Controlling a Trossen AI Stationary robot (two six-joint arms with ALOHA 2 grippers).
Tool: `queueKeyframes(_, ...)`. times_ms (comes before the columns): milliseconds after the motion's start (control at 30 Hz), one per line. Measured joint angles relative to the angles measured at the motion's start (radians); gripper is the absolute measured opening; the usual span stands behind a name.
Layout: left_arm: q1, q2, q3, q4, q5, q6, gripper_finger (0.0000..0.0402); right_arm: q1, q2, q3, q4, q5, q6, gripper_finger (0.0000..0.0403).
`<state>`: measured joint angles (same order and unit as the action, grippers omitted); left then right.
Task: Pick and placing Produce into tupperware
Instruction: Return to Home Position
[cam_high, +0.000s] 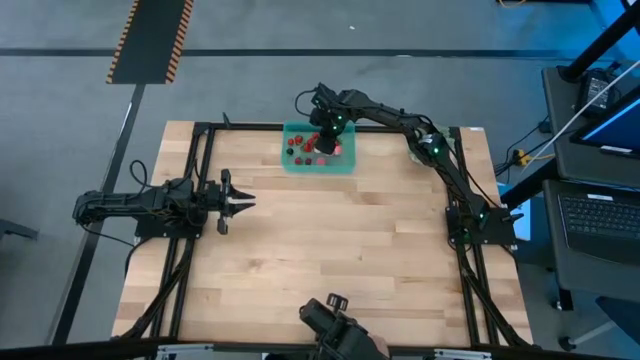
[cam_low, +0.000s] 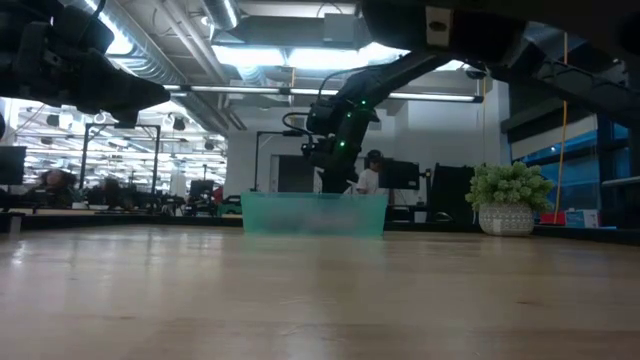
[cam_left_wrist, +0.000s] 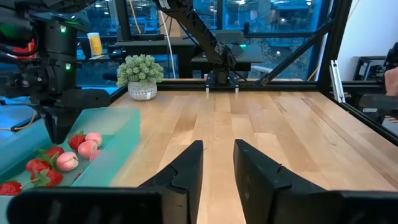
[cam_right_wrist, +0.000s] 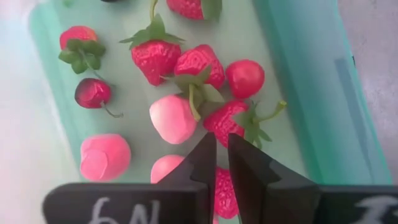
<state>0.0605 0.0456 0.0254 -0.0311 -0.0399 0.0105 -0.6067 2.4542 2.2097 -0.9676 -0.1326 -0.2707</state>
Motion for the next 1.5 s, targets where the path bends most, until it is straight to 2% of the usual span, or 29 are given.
queueKeyframes(233, 0.000, 0.000, 0.000, 0.000, 0.000, 0.000, 0.0085, 0.000, 0.000, 0.000, -0.013, 0.000, 0.000, 0.0051)
queueKeyframes(500, 0.000, 0.000, 0.000, 0.000, 0.000, 0.000, 0.0070, 0.007, -0.035, 0.072, -0.151, 0.007, 0.013, 0.0102)
queueKeyframes(1033, 0.000, 0.000, 0.000, 0.000, 0.000, 0.000, 0.0045, 0.092, -0.421, 0.074, -0.221, 0.010, 0.054, 0.0114)
queueKeyframes(1200, 0.000, 0.000, 0.000, 0.000, 0.000, 0.000, 0.0037, 0.098, -0.642, -0.074, -0.251, 0.003, 0.026, 0.0114)
queueKeyframes(1433, 0.000, 0.000, 0.000, 0.000, 0.000, 0.000, 0.0027, 0.098, -1.085, -0.525, 0.069, -0.001, 0.007, 0.0114)
queueKeyframes(1500, 0.000, 0.000, 0.000, 0.000, 0.000, 0.000, 0.0024, 0.098, -1.196, -0.639, 0.108, 0.000, 0.024, 0.0114)
